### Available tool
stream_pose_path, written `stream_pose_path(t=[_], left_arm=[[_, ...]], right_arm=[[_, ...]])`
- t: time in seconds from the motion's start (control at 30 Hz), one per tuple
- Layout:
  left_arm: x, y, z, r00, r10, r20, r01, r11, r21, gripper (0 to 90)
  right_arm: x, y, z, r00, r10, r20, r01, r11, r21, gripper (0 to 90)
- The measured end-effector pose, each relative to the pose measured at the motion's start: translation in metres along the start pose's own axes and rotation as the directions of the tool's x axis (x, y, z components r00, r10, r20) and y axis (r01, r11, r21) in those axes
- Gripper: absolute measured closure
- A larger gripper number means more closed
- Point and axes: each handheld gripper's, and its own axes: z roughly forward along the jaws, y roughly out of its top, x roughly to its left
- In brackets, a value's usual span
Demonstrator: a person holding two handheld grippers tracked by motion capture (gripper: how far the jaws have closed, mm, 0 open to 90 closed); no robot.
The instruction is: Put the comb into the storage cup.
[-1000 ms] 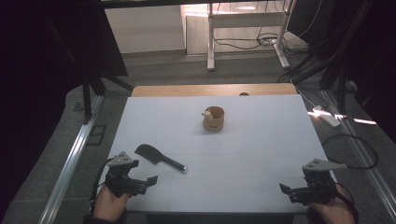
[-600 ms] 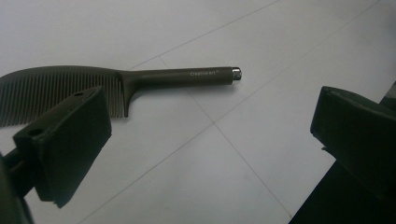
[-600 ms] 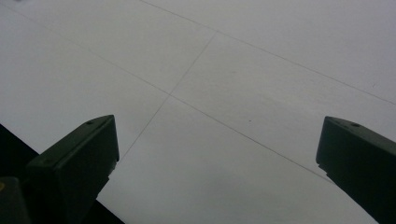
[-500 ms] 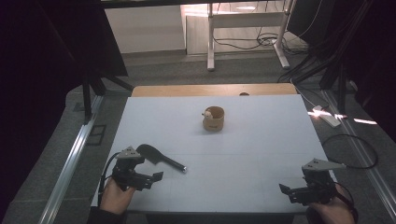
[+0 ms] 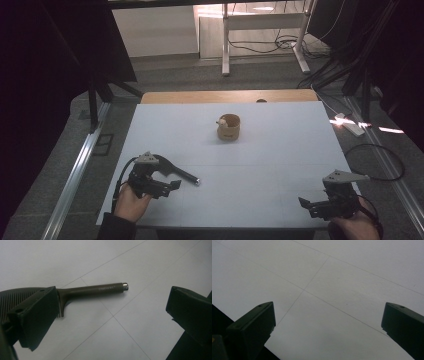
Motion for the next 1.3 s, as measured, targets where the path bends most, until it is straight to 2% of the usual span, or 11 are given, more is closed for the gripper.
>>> stream_pose_path(t=[0.2,0.7,1.03,1.3], left_arm=[[0.001,0.007,0.006,0.9999,-0.011,0.008,0.011,0.9999,0.006,0.0],[0.003,0.021,0.020,0.9993,0.008,0.036,-0.009,0.9991,0.041,0.0],[0.005,0.029,0.031,0.9984,-0.002,0.056,-0.002,0.9984,0.056,0.0],[0.003,0.035,0.040,0.9970,0.018,0.076,-0.025,0.9962,0.083,0.0]], right_arm=[[0.000,0.000,0.000,1.0000,0.001,-0.004,-0.001,1.000,0.004,0.0],[-0.001,0.000,0.001,0.9999,0.002,-0.012,-0.001,1.000,0.007,0.0],[-0.001,0.001,0.001,0.9999,0.000,-0.014,0.000,1.000,0.014,0.0],[0.000,0.001,0.002,0.9998,0.000,-0.018,0.001,1.000,0.018,0.0]])
